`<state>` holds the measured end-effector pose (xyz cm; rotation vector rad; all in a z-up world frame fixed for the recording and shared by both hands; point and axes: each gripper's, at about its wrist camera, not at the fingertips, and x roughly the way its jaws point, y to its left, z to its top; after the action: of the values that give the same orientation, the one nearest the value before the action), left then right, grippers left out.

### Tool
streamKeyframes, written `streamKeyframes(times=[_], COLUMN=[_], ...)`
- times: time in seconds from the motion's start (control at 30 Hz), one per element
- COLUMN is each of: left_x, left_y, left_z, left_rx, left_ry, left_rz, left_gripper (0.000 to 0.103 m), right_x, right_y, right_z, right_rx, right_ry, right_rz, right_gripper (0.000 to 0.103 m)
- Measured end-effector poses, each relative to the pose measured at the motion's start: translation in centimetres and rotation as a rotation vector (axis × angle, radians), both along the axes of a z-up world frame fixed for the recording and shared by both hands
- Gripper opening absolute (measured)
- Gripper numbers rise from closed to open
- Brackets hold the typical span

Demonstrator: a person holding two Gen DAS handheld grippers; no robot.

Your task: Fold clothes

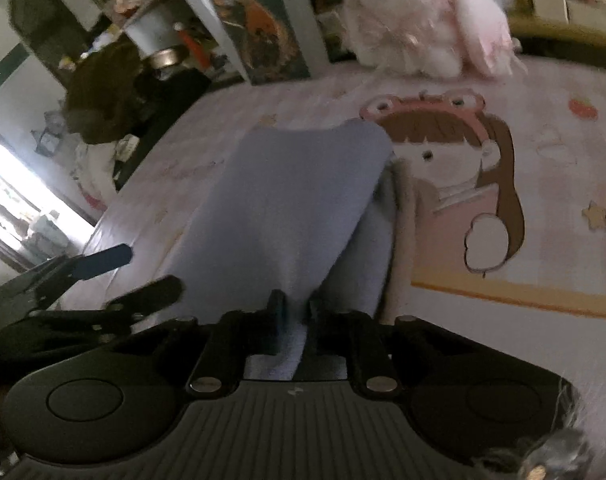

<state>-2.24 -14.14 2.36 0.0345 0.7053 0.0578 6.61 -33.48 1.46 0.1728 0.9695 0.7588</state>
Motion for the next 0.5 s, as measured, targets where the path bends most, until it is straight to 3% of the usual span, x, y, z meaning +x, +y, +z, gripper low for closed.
streamKeyframes(times=[0.1, 0.27, 0.4, 0.47, 0.5], left_x=[0.1, 0.9, 1.0, 0.9, 0.8], left_y=[0.1, 0.6, 1.3, 1.8, 2.0], left_z=[-0.2, -0.7, -0.8, -0.8, -0.8], left_rx=[0.0, -0.031, -0.067, -0.084, -0.084], left_ry=[0.014, 0.064, 0.07, 0.067, 0.059], left_rz=[-0.004, 0.008, 0.026, 0.042, 0.054], left_gripper=[0.086, 0.086, 0.086, 0.086, 0.086], right_x=[-1.6, -0.2, -0.6, -0.9, -1.0], right_y=[-0.4, -0.4, -0.2, -0.4, -0.6], right_z=[1.9, -2.1, -1.6, -1.0, -0.7], right_rx=[0.052, -0.037, -0.046, -0.048, -0.045], right_ry=[-0.101, 0.026, -0.008, -0.018, -0.023], right_rz=[0.053, -0.015, -0.004, -0.018, -0.029], right_gripper=[0.011, 0.011, 0.012, 0.019, 0.034])
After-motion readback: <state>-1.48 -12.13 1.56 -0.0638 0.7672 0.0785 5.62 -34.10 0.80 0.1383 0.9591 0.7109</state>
